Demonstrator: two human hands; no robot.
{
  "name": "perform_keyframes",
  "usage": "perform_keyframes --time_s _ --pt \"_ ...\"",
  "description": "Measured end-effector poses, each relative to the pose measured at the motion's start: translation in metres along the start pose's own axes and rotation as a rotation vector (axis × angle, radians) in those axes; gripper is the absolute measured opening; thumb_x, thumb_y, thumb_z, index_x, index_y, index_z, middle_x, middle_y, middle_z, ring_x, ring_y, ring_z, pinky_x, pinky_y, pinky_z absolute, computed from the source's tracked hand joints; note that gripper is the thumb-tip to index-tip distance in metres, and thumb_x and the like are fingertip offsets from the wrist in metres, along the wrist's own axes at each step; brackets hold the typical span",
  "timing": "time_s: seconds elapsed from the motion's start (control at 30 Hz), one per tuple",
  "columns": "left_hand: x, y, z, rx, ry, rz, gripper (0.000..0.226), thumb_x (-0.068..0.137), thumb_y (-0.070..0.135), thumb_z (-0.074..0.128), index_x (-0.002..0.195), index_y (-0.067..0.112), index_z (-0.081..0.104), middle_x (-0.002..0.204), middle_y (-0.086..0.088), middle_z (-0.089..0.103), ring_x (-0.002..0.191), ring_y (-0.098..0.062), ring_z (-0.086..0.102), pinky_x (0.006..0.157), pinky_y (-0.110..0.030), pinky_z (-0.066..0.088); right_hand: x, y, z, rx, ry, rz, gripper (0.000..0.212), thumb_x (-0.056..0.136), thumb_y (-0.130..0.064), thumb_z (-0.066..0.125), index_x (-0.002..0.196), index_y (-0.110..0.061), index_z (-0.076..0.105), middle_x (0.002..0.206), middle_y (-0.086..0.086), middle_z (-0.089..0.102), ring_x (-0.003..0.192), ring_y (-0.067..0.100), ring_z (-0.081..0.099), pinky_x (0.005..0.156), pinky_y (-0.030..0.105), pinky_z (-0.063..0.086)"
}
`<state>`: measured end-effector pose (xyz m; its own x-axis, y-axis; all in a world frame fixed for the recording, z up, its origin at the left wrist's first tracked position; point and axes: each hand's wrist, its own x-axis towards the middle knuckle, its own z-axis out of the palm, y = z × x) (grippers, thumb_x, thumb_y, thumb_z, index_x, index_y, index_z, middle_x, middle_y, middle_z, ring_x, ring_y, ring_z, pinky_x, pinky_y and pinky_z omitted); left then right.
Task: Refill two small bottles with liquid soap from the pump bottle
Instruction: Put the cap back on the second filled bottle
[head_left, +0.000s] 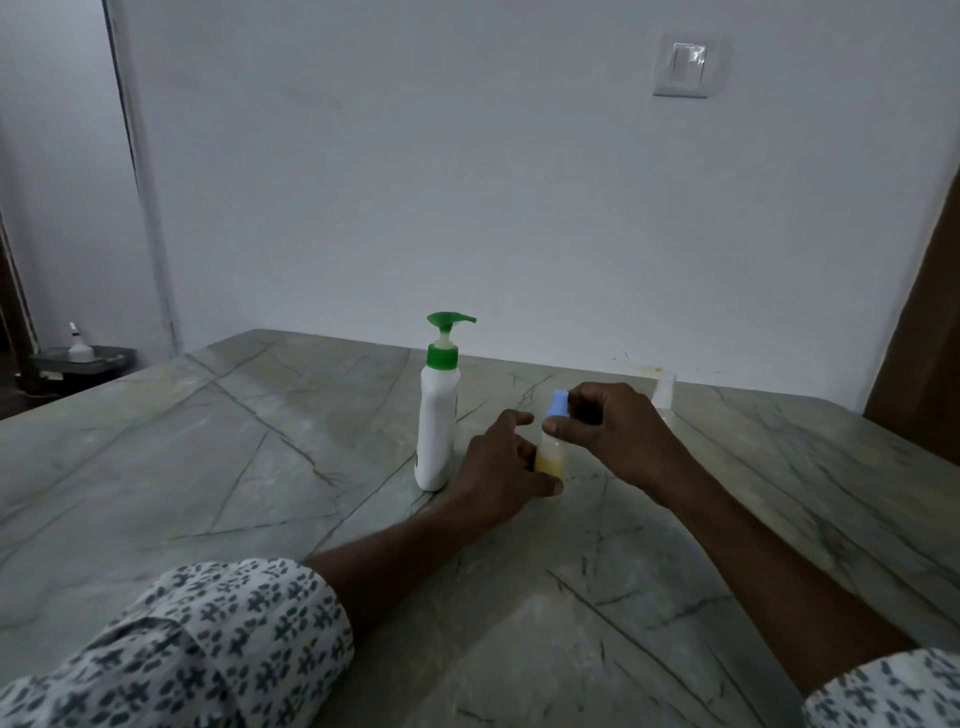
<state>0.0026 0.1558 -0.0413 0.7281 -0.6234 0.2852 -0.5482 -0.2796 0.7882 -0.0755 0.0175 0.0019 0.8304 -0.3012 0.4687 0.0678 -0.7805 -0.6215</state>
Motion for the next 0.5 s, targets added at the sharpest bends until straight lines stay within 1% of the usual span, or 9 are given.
perform_keyframes --time_s 0.07,0.1,0.13,0.2,0.23,0.3,0.4,0.5 --pt "0.000 0.000 0.000 -0.008 0.003 0.008 0.085 0.071 0.025 0.085 0.142 0.021 0.037 0.107 0.002 0.068 0.090 -0.010 0.064 0.072 -0.017 0.047 -0.001 0.002 0.003 -0.010 0.011 0.013 0.027 0.080 -0.038 0.077 0.086 -0.013 0.067 0.082 0.004 0.068 0.077 0.016 0.063 0.068 0.030 0.048" --pt "-0.001 0.000 -0.001 -0.010 0.002 0.012 0.084 0.072 0.024 0.085 0.141 0.021 0.038 0.107 0.002 0.068 0.089 -0.010 0.064 0.071 -0.016 0.047 -0.001 0.002 0.003 0.019 0.005 0.026 0.028 0.080 -0.038 0.077 0.085 -0.012 0.066 0.083 0.006 0.068 0.078 0.019 0.064 0.069 0.033 0.049" --pt "-0.001 0.000 -0.001 -0.010 -0.001 0.017 0.083 0.072 0.024 0.084 0.141 0.021 0.038 0.107 0.002 0.068 0.088 -0.010 0.064 0.071 -0.017 0.047 -0.001 0.003 0.002 0.055 -0.005 0.032 0.028 0.080 -0.037 0.077 0.086 -0.011 0.067 0.085 0.010 0.068 0.081 0.024 0.064 0.073 0.039 0.051" --pt "0.000 0.000 0.000 -0.008 -0.007 0.022 0.081 0.072 0.023 0.084 0.140 0.021 0.039 0.106 0.001 0.069 0.088 -0.011 0.065 0.071 -0.017 0.047 -0.001 0.004 -0.001 0.124 -0.034 0.040 0.023 0.084 -0.031 0.074 0.092 -0.010 0.068 0.093 0.016 0.068 0.089 0.032 0.065 0.083 0.049 0.053" --pt "0.000 0.000 0.000 -0.005 -0.010 0.023 0.081 0.073 0.023 0.084 0.140 0.021 0.039 0.106 0.000 0.069 0.089 -0.012 0.065 0.072 -0.018 0.047 -0.001 0.004 -0.003 0.161 -0.057 0.043 0.017 0.086 -0.027 0.072 0.094 -0.013 0.070 0.097 0.014 0.069 0.093 0.032 0.065 0.088 0.051 0.052" --pt "0.000 0.000 0.000 -0.003 -0.016 0.022 0.080 0.074 0.022 0.083 0.141 0.020 0.038 0.107 -0.001 0.069 0.090 -0.013 0.065 0.074 -0.019 0.048 -0.003 0.003 -0.005 0.232 -0.108 0.050 0.010 0.090 -0.021 0.068 0.099 -0.020 0.072 0.102 0.006 0.072 0.099 0.029 0.066 0.092 0.049 0.052" --pt "0.000 0.000 0.000 -0.020 -0.023 0.013 0.081 0.074 0.020 0.083 0.141 0.018 0.038 0.110 -0.003 0.069 0.093 -0.016 0.066 0.080 -0.024 0.050 -0.003 0.002 -0.008 0.296 -0.146 0.070 0.016 0.091 -0.018 0.066 0.102 -0.028 0.072 0.106 -0.003 0.073 0.103 0.025 0.067 0.093 0.047 0.053" --pt "0.000 -0.001 0.000 -0.042 -0.021 0.003 0.082 0.073 0.020 0.084 0.140 0.019 0.038 0.106 -0.002 0.069 0.093 -0.016 0.066 0.083 -0.028 0.052 -0.002 0.003 -0.015 0.352 -0.182 0.101 0.027 0.092 -0.013 0.064 0.115 -0.027 0.068 0.115 -0.002 0.071 0.110 0.024 0.065 0.096 0.046 0.052"
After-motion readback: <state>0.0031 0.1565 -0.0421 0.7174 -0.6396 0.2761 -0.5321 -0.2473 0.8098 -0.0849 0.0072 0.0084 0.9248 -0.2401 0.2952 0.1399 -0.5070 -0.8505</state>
